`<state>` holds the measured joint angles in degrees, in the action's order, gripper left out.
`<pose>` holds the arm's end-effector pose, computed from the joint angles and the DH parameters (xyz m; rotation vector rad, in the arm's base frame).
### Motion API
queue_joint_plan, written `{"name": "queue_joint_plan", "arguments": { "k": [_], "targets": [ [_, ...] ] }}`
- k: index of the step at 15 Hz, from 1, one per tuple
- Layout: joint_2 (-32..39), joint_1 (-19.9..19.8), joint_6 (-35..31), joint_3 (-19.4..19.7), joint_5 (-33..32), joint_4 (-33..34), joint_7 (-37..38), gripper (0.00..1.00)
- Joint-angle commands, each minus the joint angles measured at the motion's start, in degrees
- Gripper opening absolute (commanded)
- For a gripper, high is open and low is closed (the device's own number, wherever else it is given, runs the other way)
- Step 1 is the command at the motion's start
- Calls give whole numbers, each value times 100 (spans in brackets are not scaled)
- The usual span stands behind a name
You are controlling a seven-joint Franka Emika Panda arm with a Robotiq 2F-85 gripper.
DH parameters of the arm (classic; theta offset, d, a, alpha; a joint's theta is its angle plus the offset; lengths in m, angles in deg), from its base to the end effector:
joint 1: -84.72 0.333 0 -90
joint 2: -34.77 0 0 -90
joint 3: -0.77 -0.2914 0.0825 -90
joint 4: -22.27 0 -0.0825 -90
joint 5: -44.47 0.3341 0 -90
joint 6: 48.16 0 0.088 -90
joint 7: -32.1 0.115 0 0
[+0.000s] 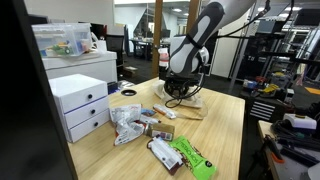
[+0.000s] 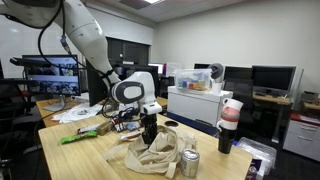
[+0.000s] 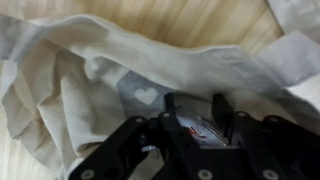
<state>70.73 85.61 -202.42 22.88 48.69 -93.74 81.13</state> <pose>0.5295 -0.2043 0.1775 2.4447 -1.6986 0.1956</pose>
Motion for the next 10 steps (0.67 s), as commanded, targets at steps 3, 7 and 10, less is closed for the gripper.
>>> {"name": "queue_joint_plan", "arguments": {
  "k": [3, 7, 10],
  "targets": [
    [166, 74, -224, 135, -135, 84, 175, 9],
    [163, 105, -295, 134, -127, 71, 148, 0],
    [91, 88, -256, 111, -111, 26, 106, 0]
  ]
}}
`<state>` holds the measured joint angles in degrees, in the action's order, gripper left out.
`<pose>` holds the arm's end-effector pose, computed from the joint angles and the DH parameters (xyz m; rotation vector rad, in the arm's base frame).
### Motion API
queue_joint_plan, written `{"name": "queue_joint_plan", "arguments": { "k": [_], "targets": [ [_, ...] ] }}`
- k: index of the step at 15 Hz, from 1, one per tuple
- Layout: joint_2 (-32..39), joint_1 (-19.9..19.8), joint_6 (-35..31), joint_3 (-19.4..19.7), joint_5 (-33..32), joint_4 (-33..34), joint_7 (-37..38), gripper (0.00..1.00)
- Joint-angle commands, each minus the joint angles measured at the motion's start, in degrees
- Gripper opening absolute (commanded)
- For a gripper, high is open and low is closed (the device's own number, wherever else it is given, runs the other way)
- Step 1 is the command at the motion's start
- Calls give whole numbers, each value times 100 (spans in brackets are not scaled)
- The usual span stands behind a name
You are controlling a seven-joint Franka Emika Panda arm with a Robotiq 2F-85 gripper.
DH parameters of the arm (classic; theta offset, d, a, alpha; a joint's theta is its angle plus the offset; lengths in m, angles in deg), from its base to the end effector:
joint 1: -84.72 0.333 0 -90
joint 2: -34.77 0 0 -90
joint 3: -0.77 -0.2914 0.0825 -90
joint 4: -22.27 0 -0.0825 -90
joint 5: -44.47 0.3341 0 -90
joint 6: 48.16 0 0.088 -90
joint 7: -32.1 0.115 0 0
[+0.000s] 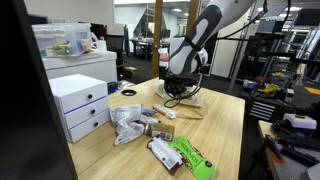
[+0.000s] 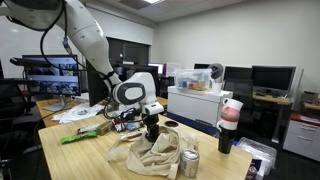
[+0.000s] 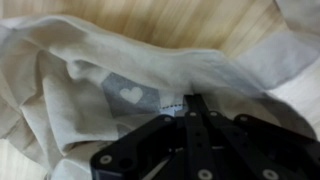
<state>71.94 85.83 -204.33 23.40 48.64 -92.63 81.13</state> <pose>0.5360 -0.2083 0.1771 2.4434 -1.6878 0.2495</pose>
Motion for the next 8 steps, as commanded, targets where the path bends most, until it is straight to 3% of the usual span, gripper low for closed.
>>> {"name": "queue_joint_plan", "arguments": {
  "k": [1, 8],
  "targets": [
    [-72, 57, -46, 48, -101, -109, 83, 0],
    [-983, -51, 46, -219, -74, -680, -411, 0]
  ]
}}
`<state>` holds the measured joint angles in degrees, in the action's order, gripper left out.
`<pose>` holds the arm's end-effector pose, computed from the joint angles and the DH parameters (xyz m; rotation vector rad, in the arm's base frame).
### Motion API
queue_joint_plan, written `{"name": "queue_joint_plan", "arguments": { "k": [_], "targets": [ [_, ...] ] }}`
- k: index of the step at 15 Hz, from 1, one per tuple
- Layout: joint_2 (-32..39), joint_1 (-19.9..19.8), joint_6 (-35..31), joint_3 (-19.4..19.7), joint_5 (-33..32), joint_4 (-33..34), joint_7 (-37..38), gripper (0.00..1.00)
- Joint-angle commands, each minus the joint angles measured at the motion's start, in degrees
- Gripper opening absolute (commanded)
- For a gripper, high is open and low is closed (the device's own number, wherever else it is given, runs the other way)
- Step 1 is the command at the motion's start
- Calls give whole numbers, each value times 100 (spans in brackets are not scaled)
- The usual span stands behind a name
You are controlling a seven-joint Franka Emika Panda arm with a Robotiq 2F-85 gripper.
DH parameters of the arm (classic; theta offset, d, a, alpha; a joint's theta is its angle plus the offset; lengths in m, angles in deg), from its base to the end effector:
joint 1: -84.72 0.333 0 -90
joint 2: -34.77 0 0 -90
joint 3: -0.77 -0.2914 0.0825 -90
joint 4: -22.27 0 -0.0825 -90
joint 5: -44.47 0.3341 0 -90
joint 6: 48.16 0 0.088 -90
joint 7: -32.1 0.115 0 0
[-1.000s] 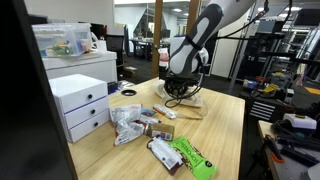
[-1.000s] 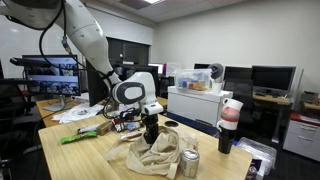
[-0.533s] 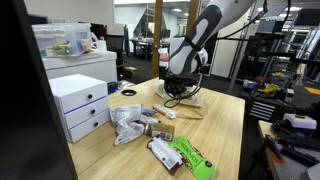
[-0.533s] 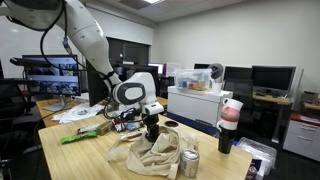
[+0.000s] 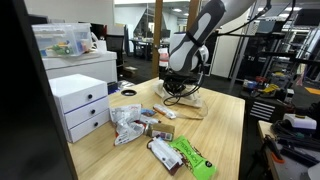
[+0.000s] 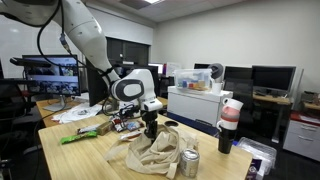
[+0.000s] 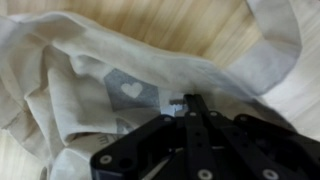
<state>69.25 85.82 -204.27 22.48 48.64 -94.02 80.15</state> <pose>0.5368 -0.1991 0.1919 2.4824 -1.6760 0.2642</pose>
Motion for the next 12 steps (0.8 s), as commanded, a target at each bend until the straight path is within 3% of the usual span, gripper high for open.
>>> {"name": "queue_joint_plan", "arguments": {
  "k": [1, 7, 12],
  "targets": [
    [-892, -75, 84, -174, -70, -639, -409, 0],
    [-1760, -268, 535, -432, 49, -1030, -832, 0],
    [-2035, -799, 2205, -876, 636, -802, -1743, 0]
  ]
}}
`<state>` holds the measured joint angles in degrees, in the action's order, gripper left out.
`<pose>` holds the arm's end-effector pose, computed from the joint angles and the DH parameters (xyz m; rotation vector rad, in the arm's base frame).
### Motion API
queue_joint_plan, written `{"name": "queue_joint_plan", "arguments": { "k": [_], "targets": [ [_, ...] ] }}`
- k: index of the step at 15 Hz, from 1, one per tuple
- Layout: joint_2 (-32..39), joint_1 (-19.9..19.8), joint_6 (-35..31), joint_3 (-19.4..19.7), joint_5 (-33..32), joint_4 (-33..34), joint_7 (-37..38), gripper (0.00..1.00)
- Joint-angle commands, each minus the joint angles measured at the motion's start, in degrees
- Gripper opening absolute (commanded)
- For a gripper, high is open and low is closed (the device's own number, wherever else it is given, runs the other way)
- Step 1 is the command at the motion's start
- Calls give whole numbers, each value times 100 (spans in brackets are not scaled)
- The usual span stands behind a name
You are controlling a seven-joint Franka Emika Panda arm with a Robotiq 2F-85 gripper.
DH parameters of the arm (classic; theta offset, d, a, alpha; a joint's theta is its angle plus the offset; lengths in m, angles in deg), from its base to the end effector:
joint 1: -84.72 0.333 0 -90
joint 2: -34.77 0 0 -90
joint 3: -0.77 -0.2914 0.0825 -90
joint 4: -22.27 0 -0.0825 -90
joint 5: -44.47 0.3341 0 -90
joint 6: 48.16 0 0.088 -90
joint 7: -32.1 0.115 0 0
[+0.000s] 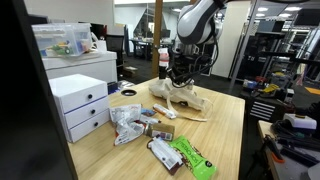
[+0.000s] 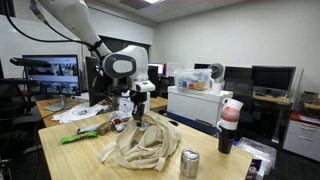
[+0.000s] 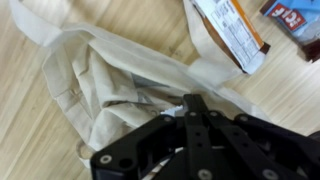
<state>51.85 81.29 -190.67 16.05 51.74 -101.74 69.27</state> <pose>0.5024 -0.1688 0.2718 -2.7017 1.5865 -0.0591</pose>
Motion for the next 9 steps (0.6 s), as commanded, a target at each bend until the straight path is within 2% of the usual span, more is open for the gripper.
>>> {"name": "queue_joint_plan", "arguments": {
  "k": [1, 5, 9],
  "targets": [
    [-312, -402, 1236, -219, 297, 24, -785, 0],
    [-300, -612, 2912, -153, 126, 368, -1379, 0],
    [-331, -770, 4029, -163, 160, 680, -1914, 0]
  ]
}}
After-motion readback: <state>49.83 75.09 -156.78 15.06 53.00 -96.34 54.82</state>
